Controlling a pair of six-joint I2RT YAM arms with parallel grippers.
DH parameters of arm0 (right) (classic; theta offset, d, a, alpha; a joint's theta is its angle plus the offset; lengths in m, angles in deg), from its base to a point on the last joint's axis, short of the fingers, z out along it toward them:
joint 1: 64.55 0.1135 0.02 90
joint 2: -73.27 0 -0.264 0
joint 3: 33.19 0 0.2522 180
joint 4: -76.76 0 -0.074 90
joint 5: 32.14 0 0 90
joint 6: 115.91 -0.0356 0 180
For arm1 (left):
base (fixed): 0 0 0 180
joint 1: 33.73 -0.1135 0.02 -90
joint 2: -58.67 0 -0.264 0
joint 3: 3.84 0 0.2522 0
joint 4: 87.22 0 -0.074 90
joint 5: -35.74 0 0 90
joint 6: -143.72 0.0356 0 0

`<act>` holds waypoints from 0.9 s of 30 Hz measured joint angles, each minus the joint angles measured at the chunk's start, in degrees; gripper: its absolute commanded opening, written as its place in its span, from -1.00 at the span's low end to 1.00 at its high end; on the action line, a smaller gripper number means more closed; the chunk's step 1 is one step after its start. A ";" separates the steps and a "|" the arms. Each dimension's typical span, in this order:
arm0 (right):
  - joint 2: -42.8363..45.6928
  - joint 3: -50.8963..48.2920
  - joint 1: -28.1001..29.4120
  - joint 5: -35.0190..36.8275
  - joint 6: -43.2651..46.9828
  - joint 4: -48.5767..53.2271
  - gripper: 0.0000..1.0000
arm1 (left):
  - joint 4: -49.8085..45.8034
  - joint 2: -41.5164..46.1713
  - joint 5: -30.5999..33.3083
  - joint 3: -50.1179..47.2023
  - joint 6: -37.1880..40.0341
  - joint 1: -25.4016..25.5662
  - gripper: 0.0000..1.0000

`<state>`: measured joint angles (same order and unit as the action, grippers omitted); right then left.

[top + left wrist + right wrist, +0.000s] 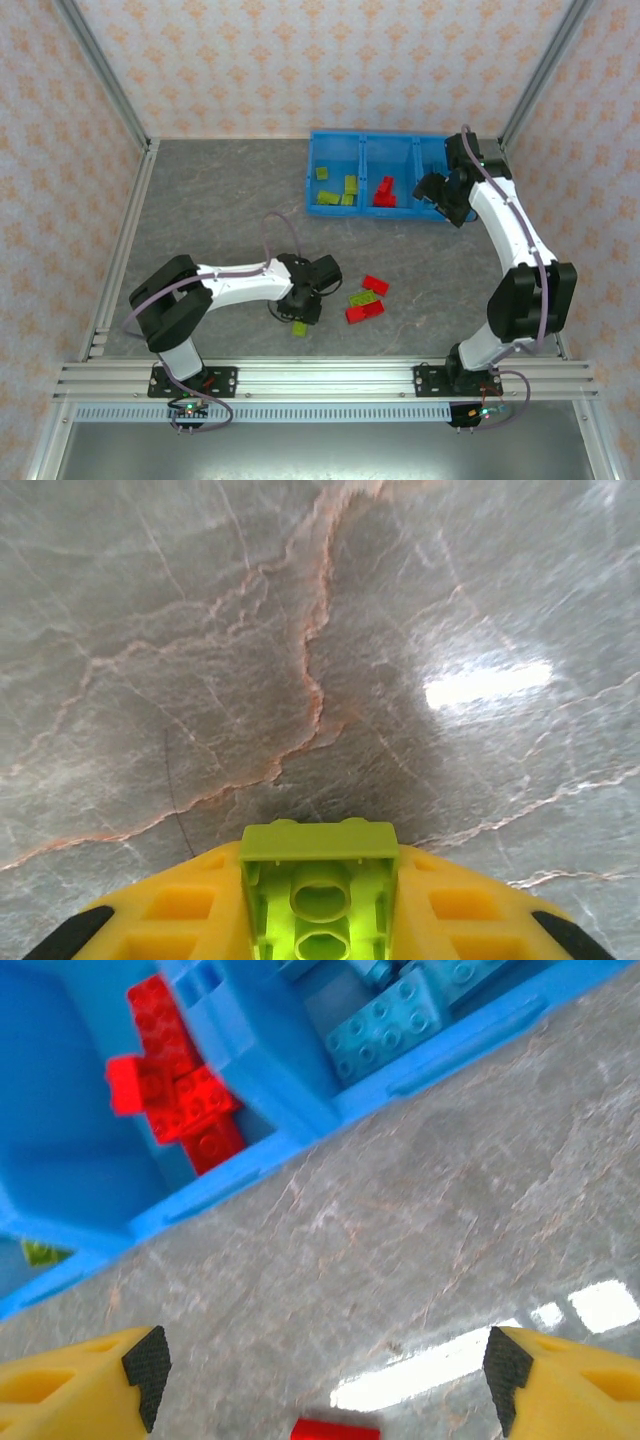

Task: Sort the legos into containers by color

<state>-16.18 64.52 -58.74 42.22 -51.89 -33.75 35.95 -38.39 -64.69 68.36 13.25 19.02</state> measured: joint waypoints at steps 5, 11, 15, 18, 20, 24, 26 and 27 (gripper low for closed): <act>7.50 -5.14 5.57 -4.24 0.57 1.16 0.68 | -1.31 2.62 1.95 8.92 2.89 -4.13 -0.46; 12.66 -10.80 14.32 -7.17 -1.79 2.03 0.74 | -0.63 1.11 5.49 25.99 7.96 -11.78 -0.46; 14.05 -12.79 16.85 -6.99 -4.13 1.97 0.76 | 0.68 -5.60 8.76 37.81 10.69 -15.58 -0.45; 14.97 -13.27 16.90 -6.14 -5.29 1.99 0.78 | 1.31 -14.12 11.43 49.11 13.51 -16.94 -0.43; 15.30 -13.29 16.92 -5.05 -5.90 2.01 0.87 | 1.64 -20.20 13.18 56.37 15.69 -17.64 -0.41; 17.05 -14.60 16.92 -2.25 -7.43 1.68 0.98 | 0.07 -33.44 15.85 72.63 19.34 -19.15 -0.35; 18.69 -15.93 16.92 -1.51 -8.24 1.42 0.98 | -0.94 -38.71 16.15 79.01 20.02 -20.17 -0.31; 19.45 -16.52 16.92 -1.31 -8.59 1.25 0.98 | -1.46 -41.18 16.26 81.74 20.28 -20.76 -0.29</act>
<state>3.27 47.99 -41.83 40.91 -60.48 -32.51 34.49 -79.57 -48.43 150.10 33.53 -1.74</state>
